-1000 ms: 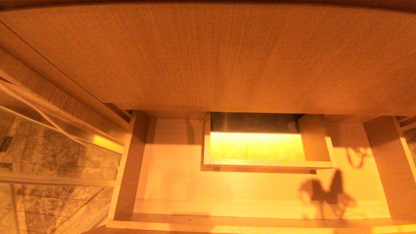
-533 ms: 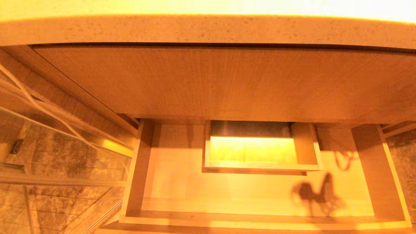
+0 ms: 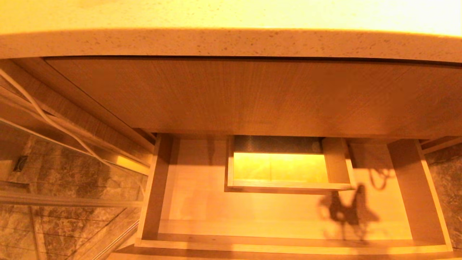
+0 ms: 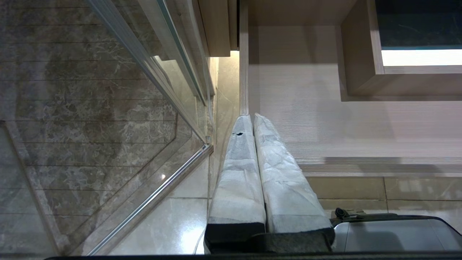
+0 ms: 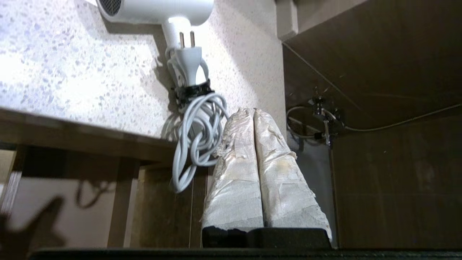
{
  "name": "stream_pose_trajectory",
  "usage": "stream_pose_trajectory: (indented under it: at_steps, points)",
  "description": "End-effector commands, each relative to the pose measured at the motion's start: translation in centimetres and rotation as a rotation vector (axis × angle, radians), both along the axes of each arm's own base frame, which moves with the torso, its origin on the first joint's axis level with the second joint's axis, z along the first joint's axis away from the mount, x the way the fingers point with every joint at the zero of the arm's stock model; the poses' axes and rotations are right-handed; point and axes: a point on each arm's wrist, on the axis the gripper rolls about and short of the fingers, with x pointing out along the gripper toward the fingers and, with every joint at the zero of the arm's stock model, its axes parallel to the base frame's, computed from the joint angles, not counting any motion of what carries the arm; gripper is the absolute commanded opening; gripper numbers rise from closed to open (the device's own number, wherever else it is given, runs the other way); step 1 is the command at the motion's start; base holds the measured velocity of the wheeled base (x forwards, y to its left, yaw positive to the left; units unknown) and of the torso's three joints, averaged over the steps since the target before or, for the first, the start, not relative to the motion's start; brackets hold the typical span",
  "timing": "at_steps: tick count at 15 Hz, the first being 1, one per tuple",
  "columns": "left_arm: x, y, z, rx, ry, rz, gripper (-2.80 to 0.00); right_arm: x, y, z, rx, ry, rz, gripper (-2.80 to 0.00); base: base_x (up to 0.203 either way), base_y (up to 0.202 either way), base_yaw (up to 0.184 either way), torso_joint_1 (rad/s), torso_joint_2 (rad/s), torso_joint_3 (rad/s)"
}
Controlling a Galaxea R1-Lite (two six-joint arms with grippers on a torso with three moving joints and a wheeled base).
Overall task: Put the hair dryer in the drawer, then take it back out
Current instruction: Pick up the hairdryer
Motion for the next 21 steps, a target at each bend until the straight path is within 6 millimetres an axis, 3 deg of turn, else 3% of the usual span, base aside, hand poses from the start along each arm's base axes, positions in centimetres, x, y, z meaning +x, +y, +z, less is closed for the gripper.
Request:
stream_pose_trajectory:
  at_steps: [1,7,14,15,21]
  points:
    - [0.0,0.0,0.0,0.000,0.001,0.000,-2.80,3.1,0.1,0.5,-0.017,0.039,-0.009,-2.80,0.000,0.000,0.000,0.000,0.00,0.000]
    - [0.0,0.0,0.0,0.000,0.001,0.000,-2.80,10.6,0.0,0.7,0.008,0.105,-0.180,-2.80,0.000,0.000,0.000,0.000,0.00,0.000]
    - [0.0,0.0,0.0,0.000,0.001,0.000,-2.80,14.6,-1.4,0.2,0.034,0.132,-0.294,-2.80,0.000,0.000,0.000,0.000,0.00,0.000]
    - [0.0,0.0,0.0,0.000,0.001,0.000,-2.80,15.0,-1.6,0.3,0.036,0.113,-0.298,0.00,0.000,0.000,0.000,0.000,0.00,0.000]
    - [0.0,0.0,0.0,0.000,0.001,0.000,-2.80,14.7,-1.5,0.5,0.099,0.052,-0.254,0.00,0.000,0.000,0.000,0.000,0.00,0.000]
